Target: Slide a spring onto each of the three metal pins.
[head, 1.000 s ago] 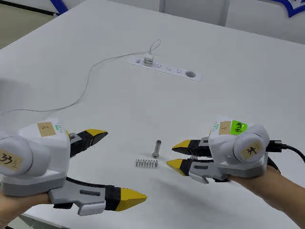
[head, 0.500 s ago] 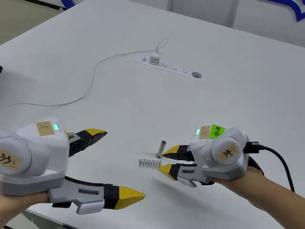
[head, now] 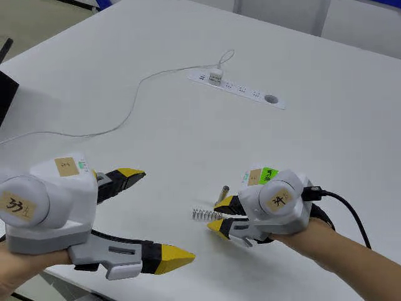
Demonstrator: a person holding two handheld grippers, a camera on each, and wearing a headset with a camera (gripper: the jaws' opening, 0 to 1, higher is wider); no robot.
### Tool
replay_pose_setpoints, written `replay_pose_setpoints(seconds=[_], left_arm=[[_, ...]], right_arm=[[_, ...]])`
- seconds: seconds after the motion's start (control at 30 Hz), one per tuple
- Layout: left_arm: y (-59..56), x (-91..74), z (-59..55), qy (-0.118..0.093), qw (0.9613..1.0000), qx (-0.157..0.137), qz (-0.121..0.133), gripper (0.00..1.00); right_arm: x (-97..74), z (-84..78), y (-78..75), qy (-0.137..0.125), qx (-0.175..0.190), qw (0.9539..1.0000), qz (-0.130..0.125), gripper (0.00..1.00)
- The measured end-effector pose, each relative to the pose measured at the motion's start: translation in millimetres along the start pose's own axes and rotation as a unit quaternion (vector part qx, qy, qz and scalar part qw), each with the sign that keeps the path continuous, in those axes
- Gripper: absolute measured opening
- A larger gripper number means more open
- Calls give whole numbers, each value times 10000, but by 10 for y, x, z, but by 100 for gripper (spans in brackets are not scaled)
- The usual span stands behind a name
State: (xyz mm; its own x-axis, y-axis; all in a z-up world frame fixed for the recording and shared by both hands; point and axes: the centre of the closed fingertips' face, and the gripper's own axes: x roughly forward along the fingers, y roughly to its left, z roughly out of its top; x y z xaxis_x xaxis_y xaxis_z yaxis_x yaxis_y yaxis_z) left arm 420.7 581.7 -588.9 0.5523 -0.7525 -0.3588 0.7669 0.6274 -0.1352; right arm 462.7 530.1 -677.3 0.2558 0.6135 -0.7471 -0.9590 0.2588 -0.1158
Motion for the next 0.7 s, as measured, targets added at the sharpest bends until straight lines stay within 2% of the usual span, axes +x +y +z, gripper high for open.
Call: replay_pose_setpoints(seconds=[0.23, 0.33, 0.4, 0.47, 0.6, 0.63, 0.7], left_arm=[[-32, 26, -3, 20, 10000, -16, -66, 97], [-41, 41, -2, 29, 10000, -13, -80, 97], [-52, 49, 3, 23, 10000, -13, -93, 97], [-69, 54, 7, 30, 9999, 10, -109, 97], [-119, 59, 15, 23, 9998, -2, -205, 97], [-163, 64, -7, 96, 9994, -23, -334, 96], [-196, 78, -34, 211, 9988, 38, -437, 95]], right_arm=[[30, -96, 60, 235, -90, 9996, 121, 16], [24, -91, 62, 210, -15, 9997, 135, 14], [32, -96, 75, 208, 141, 9995, 189, 12], [28, -113, 123, 207, 641, 9972, 335, 11], [13, -124, 123, 194, 609, 9975, 295, 11], [-1, -135, 150, 207, 617, 9974, 318, 11], [-27, -130, 175, 190, 619, 9973, 331, 11]])
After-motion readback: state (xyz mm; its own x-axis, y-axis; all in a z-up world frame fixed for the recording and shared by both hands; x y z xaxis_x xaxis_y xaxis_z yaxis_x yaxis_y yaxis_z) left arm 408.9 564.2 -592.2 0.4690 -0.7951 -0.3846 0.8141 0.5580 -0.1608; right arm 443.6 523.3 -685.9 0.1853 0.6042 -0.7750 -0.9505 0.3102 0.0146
